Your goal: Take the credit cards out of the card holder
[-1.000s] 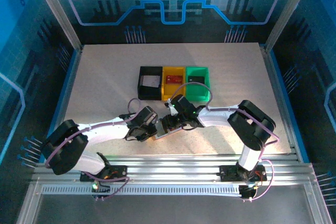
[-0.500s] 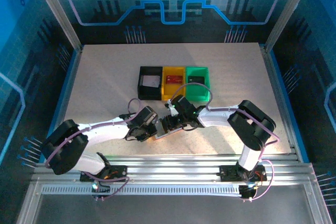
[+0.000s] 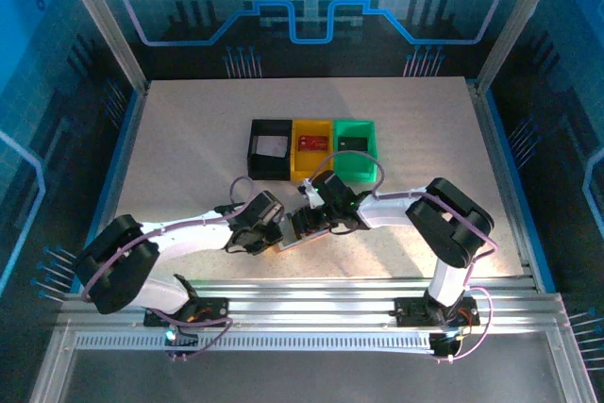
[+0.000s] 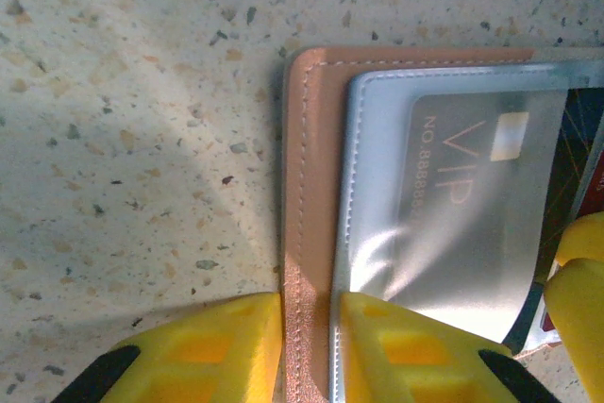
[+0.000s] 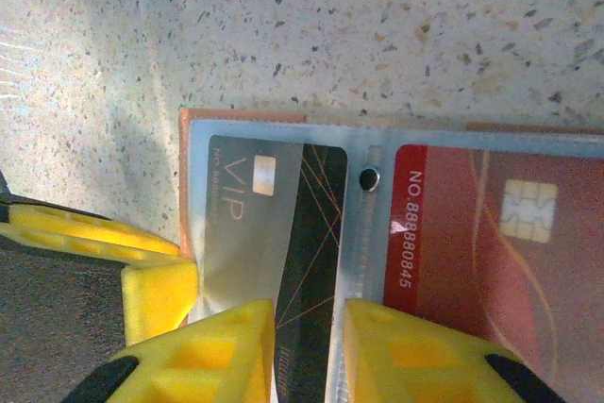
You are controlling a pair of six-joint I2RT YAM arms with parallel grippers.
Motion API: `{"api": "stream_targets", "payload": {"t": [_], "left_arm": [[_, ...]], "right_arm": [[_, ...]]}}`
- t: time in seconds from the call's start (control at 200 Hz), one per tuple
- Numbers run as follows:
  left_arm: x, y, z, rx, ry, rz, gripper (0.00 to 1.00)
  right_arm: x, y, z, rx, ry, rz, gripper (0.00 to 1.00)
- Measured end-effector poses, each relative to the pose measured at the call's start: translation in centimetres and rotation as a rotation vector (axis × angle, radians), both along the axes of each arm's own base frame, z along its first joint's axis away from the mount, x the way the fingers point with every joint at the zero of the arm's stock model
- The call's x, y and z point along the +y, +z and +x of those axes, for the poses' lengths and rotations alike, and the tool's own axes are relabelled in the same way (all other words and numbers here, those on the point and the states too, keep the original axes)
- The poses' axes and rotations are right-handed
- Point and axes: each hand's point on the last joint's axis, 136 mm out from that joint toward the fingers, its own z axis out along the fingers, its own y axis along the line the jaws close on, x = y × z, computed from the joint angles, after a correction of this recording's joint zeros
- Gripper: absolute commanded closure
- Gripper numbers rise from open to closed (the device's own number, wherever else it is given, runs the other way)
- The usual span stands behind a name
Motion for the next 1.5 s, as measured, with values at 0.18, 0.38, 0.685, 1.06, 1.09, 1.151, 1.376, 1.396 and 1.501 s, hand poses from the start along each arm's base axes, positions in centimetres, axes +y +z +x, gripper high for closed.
{"api": "stream_targets", "payload": {"t": [0.18,0.38,0.685,1.06,1.09,1.151,1.376,1.396,1.501], "left_arm": [[-0.01,-0.03,0.01,0.000,0.000,0.000,0.76],[-0.02,-0.06,0.02,0.000,0.000,0.000,0.77],[-0.01,-0.12,0.01,0.002,0.000,0.001,0.77],[-0.02,-0.15,0.01,0.002,0.000,0.002,0.77],[-0.02,-0.16,0.01,0.003,0.000,0.002,0.77],[-0.01,-0.20,0.00,0.004,0.000,0.003,0.77],[-0.01,-0.24,0.00,0.004,0.000,0.004,0.77],[-0.01,-0.24,0.00,0.005,0.000,0.004,0.77],[-0.01,-0.24,0.00,0.004,0.000,0.004,0.77]], "right_arm": [[0.10,0.04,-0.06,0.009,0.013,0.036,0.76],[0.16,0.01,0.03,0.022,0.025,0.070,0.77],[0.24,-0.06,-0.05,0.015,0.050,0.072,0.78],[0.05,-0.27,0.01,0.026,0.072,0.088,0.84],[0.08,-0.24,-0.03,0.027,0.075,0.092,0.84],[0.09,-0.24,-0.06,0.029,0.077,0.094,0.86],[-0.07,-0.48,0.06,0.028,0.078,0.089,0.95],[-0.09,-0.50,0.09,0.027,0.076,0.088,0.97],[-0.17,-0.60,0.06,0.024,0.078,0.084,1.00]]}}
